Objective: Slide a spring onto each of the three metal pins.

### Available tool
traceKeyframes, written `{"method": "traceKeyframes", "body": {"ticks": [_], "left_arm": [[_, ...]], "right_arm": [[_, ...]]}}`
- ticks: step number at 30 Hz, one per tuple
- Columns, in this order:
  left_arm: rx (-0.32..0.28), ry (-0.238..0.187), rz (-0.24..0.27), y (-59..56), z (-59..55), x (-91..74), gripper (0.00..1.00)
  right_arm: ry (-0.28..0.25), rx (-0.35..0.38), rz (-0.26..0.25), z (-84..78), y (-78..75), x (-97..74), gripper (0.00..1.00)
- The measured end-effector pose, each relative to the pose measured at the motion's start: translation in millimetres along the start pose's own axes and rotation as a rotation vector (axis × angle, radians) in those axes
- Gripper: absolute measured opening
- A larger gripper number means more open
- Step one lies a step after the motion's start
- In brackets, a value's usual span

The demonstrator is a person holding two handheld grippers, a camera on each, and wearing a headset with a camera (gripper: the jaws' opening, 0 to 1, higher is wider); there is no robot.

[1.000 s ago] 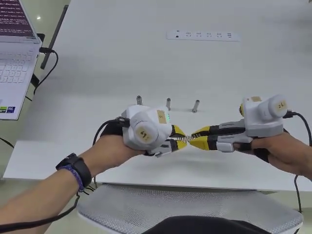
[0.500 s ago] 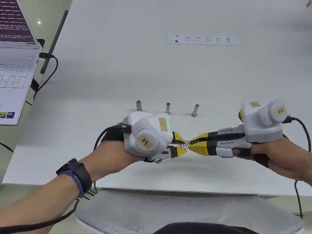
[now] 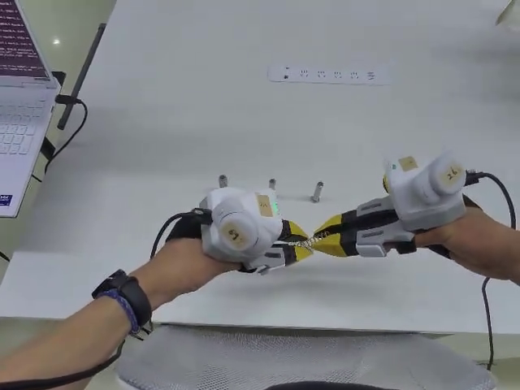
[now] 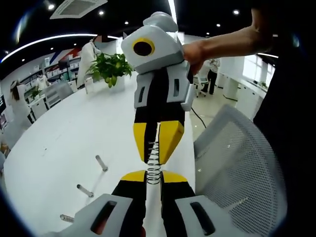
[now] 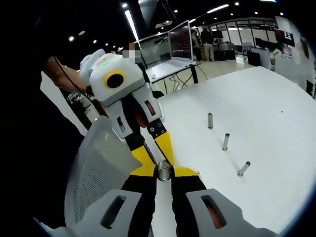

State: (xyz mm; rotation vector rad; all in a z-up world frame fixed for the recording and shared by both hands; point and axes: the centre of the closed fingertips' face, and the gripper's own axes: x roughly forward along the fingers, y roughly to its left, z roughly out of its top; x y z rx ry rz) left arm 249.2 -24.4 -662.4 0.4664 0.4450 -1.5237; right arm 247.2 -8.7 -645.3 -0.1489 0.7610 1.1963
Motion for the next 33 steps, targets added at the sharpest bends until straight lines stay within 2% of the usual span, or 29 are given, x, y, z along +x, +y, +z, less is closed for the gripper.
{"method": "traceKeyframes", "body": {"ticks": [4,11,13,19,33], "left_arm": [[-0.019,-0.035,0.010,5.3,8.9,-1.0,0.02],[-0.034,-0.082,0.015,8.8,22.9,-0.2,0.02],[-0.032,-0.086,0.015,8.5,24.7,0.3,0.02],[-0.031,-0.098,0.015,8.4,27.1,0.5,0.02],[-0.016,-0.088,-0.007,3.9,26.6,3.3,0.02]], "right_arm": [[0.061,-0.081,-0.010,4.3,-5.8,-6.0,0.08],[0.211,-0.255,-0.009,13.3,-3.3,-14.4,0.08],[0.241,-0.285,-0.006,13.4,-2.1,-15.3,0.08],[0.278,-0.328,0.006,12.8,0.0,-17.3,0.08],[0.377,-0.473,0.048,3.6,3.4,-16.7,0.08]]}}
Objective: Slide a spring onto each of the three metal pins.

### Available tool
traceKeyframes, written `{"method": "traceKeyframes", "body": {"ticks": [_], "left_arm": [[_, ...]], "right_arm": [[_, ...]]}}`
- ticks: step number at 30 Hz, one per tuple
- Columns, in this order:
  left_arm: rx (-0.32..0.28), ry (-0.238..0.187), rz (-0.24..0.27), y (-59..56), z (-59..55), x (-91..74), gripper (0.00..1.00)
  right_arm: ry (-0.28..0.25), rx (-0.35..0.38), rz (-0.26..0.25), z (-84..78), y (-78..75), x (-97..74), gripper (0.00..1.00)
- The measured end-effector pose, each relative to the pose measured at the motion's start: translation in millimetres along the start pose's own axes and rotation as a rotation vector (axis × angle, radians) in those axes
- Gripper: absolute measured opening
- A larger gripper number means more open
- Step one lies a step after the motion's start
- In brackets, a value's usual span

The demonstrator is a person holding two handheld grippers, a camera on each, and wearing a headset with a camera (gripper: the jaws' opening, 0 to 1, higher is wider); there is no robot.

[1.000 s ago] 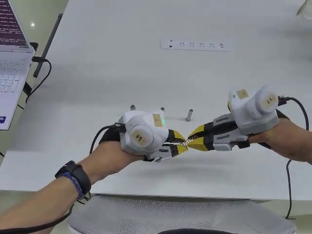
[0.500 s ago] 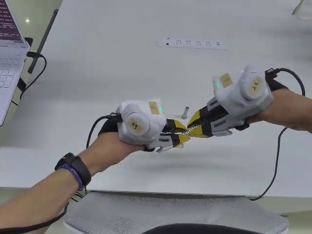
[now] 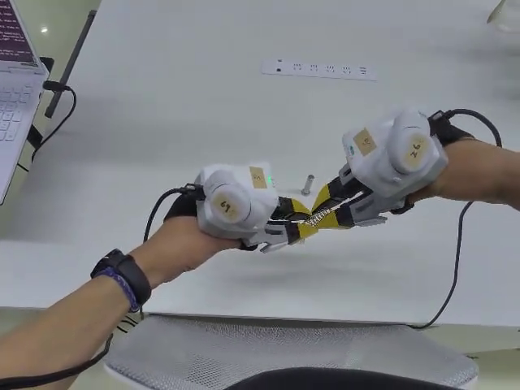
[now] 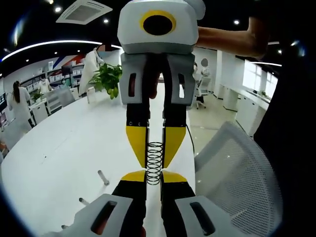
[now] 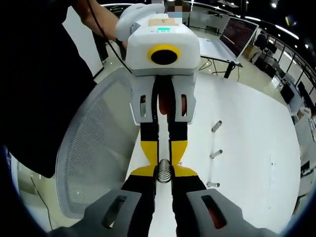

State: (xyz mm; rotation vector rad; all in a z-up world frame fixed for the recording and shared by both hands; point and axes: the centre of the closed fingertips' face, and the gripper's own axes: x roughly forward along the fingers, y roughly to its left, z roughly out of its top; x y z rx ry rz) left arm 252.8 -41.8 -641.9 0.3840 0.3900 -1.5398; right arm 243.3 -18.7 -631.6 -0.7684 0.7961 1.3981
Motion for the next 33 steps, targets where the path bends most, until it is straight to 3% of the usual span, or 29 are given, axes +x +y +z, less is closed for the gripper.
{"method": "traceKeyframes", "body": {"ticks": [11,22,33], "left_arm": [[-0.017,-0.006,0.025,1.8,-6.2,0.2,0.03],[-0.069,-0.001,0.081,14.0,-18.0,-18.3,0.10],[-0.136,-0.003,0.143,23.7,-32.7,-38.5,0.15]], "right_arm": [[0.022,-0.015,0.003,-4.9,-5.7,6.7,0.08],[0.052,-0.001,-0.022,-14.5,-23.3,7.3,0.08],[0.067,0.018,-0.036,-18.0,-30.3,8.1,0.08]]}}
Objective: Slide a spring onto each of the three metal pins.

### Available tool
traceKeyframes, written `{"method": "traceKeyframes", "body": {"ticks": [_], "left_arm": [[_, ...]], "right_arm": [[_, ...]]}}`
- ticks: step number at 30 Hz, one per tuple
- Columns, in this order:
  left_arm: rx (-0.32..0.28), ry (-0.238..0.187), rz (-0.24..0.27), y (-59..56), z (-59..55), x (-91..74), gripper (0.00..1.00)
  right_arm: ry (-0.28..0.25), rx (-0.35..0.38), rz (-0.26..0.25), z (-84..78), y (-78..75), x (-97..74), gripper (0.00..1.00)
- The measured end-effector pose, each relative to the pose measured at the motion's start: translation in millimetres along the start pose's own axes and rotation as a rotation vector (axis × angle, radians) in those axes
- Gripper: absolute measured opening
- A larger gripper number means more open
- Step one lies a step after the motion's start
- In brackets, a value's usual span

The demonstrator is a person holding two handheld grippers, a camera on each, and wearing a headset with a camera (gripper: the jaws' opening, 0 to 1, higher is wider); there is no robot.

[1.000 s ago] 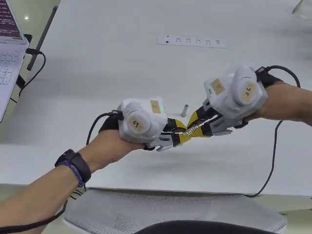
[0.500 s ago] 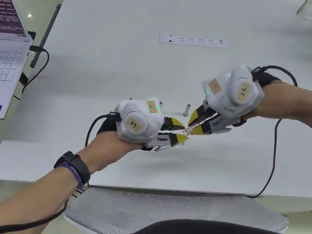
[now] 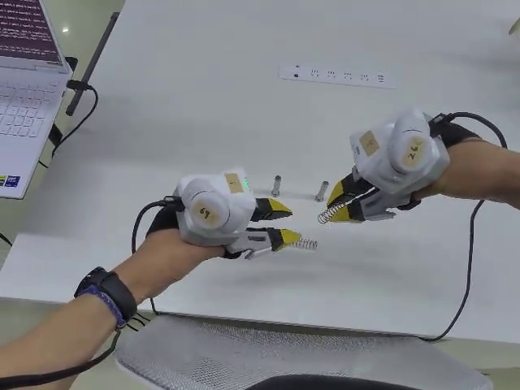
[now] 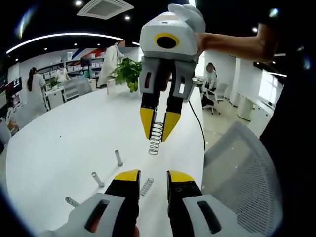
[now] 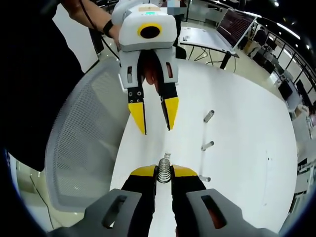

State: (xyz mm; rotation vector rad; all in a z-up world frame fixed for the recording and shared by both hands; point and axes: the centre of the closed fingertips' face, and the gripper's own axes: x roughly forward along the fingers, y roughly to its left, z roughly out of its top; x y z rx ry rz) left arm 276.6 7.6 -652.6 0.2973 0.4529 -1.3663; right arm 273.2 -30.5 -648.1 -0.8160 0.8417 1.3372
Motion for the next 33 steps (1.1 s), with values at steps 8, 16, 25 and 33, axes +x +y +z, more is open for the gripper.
{"method": "traceKeyframes", "body": {"ticks": [8,16,25,33], "left_arm": [[-0.038,-0.005,0.049,10.2,-8.6,-14.0,0.17],[-0.069,-0.002,0.103,22.6,-18.9,-30.5,0.21],[-0.110,-0.003,0.166,36.1,-30.1,-51.2,0.25],[-0.133,0.000,0.214,45.6,-40.9,-67.2,0.30]], "right_arm": [[0.011,0.015,-0.001,-3.0,-4.9,4.4,0.08],[0.013,0.034,0.003,-7.5,-8.4,14.7,0.08],[0.025,0.054,-0.003,-13.8,-16.3,21.7,0.08],[0.032,0.056,-0.009,-12.5,-28.0,24.1,0.08]]}}
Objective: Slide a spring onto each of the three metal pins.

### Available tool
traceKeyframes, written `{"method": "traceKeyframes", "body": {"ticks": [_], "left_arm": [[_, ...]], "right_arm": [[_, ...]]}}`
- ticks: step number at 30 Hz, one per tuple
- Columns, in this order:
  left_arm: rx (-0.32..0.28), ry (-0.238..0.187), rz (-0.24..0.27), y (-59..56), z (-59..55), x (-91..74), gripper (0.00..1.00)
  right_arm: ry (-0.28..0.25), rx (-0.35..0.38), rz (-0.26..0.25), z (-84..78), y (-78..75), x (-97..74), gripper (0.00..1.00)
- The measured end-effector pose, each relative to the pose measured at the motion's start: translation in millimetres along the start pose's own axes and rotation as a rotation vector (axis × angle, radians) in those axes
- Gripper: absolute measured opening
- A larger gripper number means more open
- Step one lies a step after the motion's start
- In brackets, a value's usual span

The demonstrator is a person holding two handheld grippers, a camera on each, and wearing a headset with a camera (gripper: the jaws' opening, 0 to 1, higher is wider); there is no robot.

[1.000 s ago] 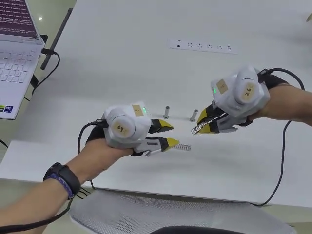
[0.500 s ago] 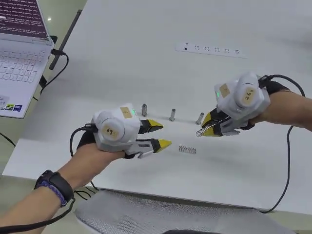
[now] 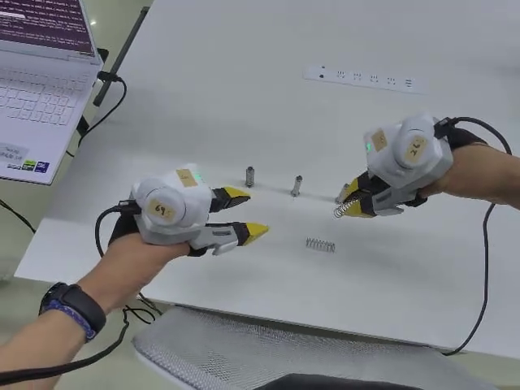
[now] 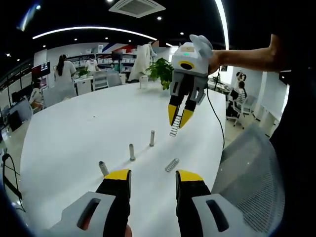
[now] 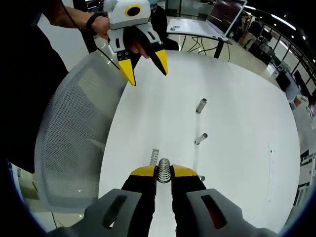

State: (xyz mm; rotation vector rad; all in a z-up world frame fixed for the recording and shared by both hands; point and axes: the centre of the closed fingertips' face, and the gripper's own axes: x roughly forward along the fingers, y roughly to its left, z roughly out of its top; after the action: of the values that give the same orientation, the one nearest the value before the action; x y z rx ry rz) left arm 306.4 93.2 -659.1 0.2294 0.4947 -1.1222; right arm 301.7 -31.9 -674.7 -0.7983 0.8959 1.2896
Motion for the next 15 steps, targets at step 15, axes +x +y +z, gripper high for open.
{"method": "traceKeyframes", "body": {"ticks": [15], "left_arm": [[-0.047,0.010,0.065,16.8,-16.7,-25.5,0.38]], "right_arm": [[0.011,-0.017,0.009,11.1,-19.6,10.4,0.08]]}}
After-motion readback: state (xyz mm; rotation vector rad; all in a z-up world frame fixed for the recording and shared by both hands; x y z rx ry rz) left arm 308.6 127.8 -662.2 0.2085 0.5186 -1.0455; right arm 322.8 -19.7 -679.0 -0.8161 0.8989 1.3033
